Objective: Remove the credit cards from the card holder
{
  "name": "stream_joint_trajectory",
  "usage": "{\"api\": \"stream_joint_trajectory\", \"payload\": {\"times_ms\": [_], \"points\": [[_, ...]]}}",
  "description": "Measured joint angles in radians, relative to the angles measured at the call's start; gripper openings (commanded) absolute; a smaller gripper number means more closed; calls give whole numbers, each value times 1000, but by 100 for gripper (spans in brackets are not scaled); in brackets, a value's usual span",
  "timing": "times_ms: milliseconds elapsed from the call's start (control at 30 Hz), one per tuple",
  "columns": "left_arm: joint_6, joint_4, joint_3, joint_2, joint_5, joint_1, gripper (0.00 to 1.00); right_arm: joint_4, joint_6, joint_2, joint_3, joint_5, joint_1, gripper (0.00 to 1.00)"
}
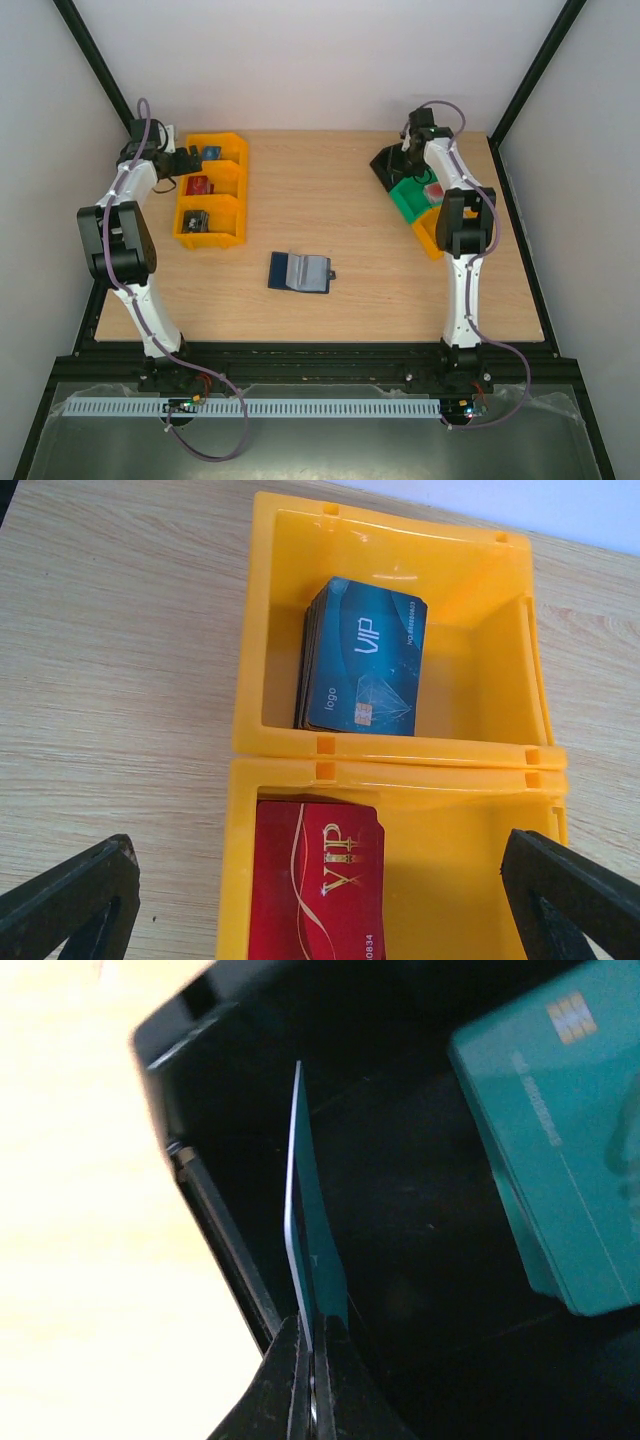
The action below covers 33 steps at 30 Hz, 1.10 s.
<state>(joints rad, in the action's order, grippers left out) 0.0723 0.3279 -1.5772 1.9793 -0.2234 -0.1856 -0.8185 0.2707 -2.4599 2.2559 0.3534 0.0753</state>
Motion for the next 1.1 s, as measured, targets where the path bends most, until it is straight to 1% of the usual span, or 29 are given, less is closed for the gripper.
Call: {"api": "stream_joint_trajectory", "payload": {"times_ms": [200, 267, 333, 500, 633, 733, 833, 933, 1033, 1100], "points": [[0, 0, 0, 0, 0, 0, 99, -117, -90, 150, -220, 125, 46, 2], [0, 0, 0, 0, -1, 0, 99, -164, -105, 182, -249, 150, 57, 2], [-1, 0, 0, 0, -2, 0, 99, -182, -107, 200, -233, 172, 65, 2], [-1, 1, -2, 1, -8, 0, 99, -161, -32, 207, -80, 216, 39, 2], [-6, 1, -17, 5, -27, 0, 99, -114, 51, 243, -77, 241, 11, 2], [-13, 3, -31, 5, -66, 0, 99, -100, 71, 257, -84, 244, 3, 2], [-16, 1, -45, 5, -130, 0, 98, -97, 37, 269, -85, 216, 10, 2], [-24, -6, -56, 5, -235, 1, 93, -97, -39, 288, -87, 196, 26, 2], [-74, -4, -90, 10, -411, 9, 85, -97, -166, 327, -93, 194, 72, 2], [-158, 27, -137, 16, -544, 30, 82, -101, -268, 362, -100, 199, 127, 2]]}}
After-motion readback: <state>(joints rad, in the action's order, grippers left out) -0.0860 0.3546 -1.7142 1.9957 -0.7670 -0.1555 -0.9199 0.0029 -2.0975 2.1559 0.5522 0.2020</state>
